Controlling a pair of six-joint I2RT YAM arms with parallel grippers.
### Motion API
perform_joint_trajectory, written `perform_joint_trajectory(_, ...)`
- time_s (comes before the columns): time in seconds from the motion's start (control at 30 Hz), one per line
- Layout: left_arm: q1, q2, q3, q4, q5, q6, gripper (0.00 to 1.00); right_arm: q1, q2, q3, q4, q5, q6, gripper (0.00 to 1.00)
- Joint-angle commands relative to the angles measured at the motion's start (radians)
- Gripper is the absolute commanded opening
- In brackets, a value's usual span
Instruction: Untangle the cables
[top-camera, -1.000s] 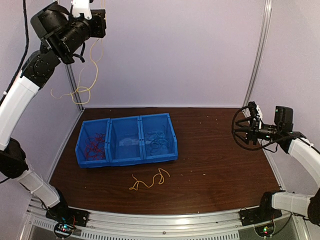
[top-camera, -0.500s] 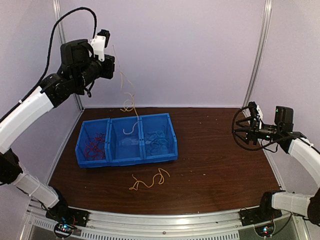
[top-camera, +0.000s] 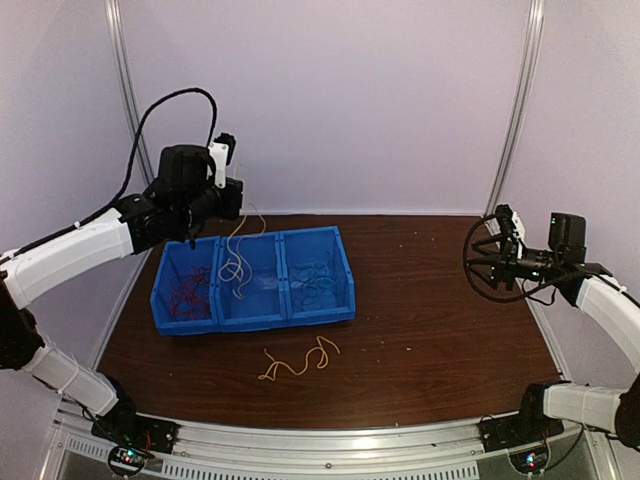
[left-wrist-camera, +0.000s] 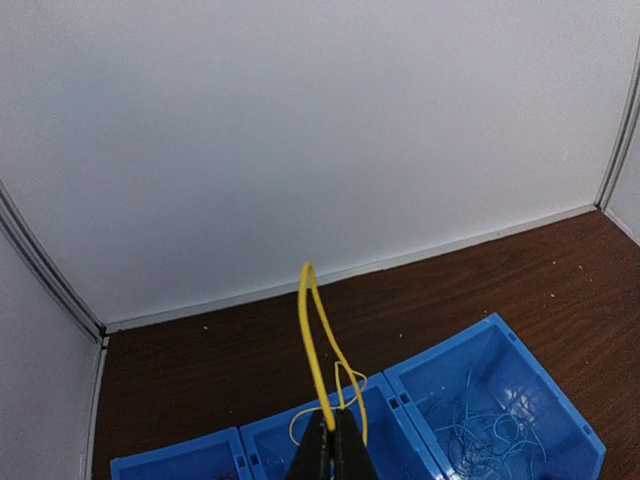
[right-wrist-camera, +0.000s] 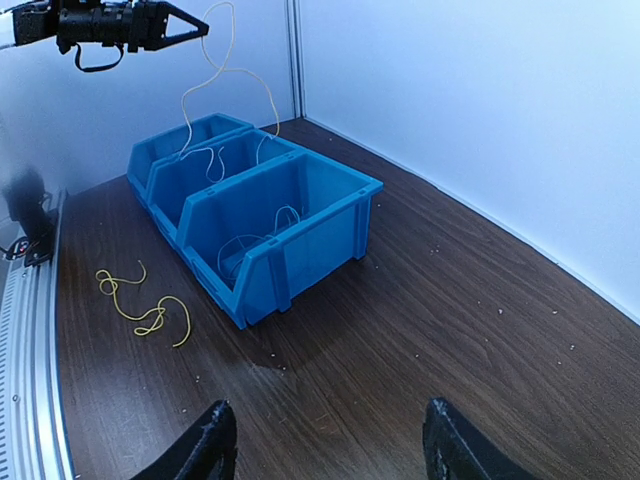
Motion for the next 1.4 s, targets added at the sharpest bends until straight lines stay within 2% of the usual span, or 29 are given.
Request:
perform_joint_trajectory(0.0,0.007,0.004,-0.117,0.079,0.07,-0.105,0.0,-0.009,0.003,-0.002,-0.011,0.006,-0.017,0.64)
perform_joint_trajectory(0.3,0.007,0.167,-0.206,0.079,0.095,-0.295,0.0,-0.009,0.013,0.002,-0.021,0.014,-0.033,0.64)
perform_joint_trajectory(0.5,0.007,0.304,-0.157,0.058,0.087,-0.303,0.0,-0.009,0.018,0.002,-0.023,0.012,-0.037,0.64)
perform_joint_trajectory(0.7,0.007,0.348,-0.146,0.043,0.131,-0.3,0.0,-0.009,0.007,0.005,-0.031,0.019,-0.048,0.64)
perform_joint_trajectory(0.73,0.007,0.348,-0.133,0.026,0.141,-0.291,0.02,-0.009,0.004,0.006,-0.034,0.019,-0.051,0.64)
perform_joint_trajectory(0.77,0.007,0.343,-0.123,0.006,0.143,-0.281,0.09,-0.009,0.004,0.005,-0.035,0.02,-0.052,0.64)
perform_joint_trajectory(0.87,0.007,0.278,-0.102,-0.062,0.129,-0.262,0.4,-0.009,0.008,0.008,-0.039,0.014,-0.055,0.65)
perform_joint_trajectory(1.03,0.007,0.08,-0.107,-0.141,0.089,-0.225,0.67,-0.009,0.014,0.015,-0.055,0.012,-0.074,0.65)
perform_joint_trajectory(1.1,0.007,0.002,-0.116,-0.165,0.118,-0.194,0.69,-0.009,0.02,0.022,-0.069,0.014,-0.091,0.65)
perform_joint_trajectory(1.17,0.006,-0.075,-0.172,-0.106,0.227,-0.143,0.68,-0.008,0.027,0.026,-0.081,0.017,-0.107,0.65)
perform_joint_trajectory(1.3,-0.005,-0.233,-0.394,0.103,0.505,-0.117,0.55,-0.005,0.042,0.028,-0.103,0.013,-0.146,0.63)
perform_joint_trajectory(1.37,-0.032,-0.286,-0.476,0.158,0.579,-0.116,0.49,0.013,0.048,0.037,-0.126,0.024,-0.184,0.58)
